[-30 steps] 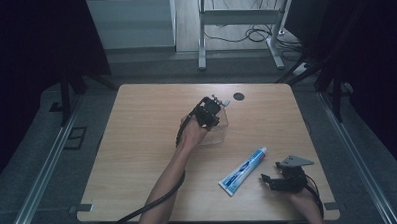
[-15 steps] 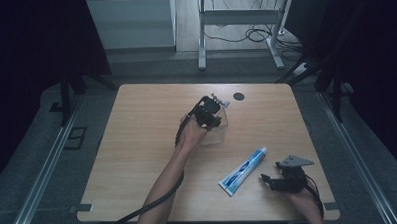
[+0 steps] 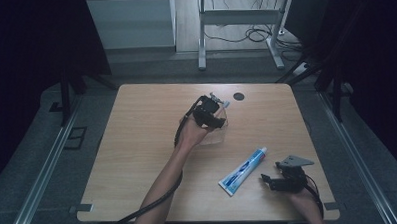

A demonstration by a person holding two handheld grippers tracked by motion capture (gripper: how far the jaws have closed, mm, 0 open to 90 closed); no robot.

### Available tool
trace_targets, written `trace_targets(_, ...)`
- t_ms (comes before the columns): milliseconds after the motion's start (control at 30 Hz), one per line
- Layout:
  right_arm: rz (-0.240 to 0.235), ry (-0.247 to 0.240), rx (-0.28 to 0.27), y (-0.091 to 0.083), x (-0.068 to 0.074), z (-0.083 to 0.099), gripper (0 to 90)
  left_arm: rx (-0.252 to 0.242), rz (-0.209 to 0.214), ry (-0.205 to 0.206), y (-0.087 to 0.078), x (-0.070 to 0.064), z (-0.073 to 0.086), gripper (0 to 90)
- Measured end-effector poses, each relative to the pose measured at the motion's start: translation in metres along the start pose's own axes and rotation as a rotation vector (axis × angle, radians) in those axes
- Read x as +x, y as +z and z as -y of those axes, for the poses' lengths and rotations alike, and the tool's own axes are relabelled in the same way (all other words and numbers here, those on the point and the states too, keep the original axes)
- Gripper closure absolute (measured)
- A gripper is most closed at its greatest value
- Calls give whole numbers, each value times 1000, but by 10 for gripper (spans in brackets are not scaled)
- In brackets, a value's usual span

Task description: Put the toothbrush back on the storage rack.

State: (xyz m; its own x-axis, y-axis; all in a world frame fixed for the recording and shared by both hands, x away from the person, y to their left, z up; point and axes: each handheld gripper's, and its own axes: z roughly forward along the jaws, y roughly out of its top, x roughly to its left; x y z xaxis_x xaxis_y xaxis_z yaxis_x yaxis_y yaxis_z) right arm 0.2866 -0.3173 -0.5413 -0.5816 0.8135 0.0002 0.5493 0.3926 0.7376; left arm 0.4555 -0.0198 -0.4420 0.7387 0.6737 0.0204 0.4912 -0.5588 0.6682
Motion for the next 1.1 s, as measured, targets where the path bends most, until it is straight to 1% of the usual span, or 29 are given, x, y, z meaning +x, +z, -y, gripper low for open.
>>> trace_targets(133,-1,2,1,0,0,0,215,-16,10,0,-3,-1,0,400)
trace_targets(267,-3,0,3,0,0,0,206,-24,13,-1,-4,-5,1,393)
trace_targets(333,-3,0,3,0,0,0,206,-25,6,7,-5,-6,1,396)
trace_targets(433,-3,0,3,0,0,0,206,-33,14,-3,-7,-6,2,396)
trace_targets(733,-3,0,4,0,0,0,206,-49,29,17,-11,-12,0,389)
trace_targets(833,-2,-2,4,0,0,0,206,-55,36,13,-13,-13,1,388)
trace_targets(933,-2,-1,4,0,0,0,206,-61,32,5,-16,-13,2,387)
trace_targets(1100,-2,0,3,0,0,0,205,-70,41,-10,-21,-9,5,379)
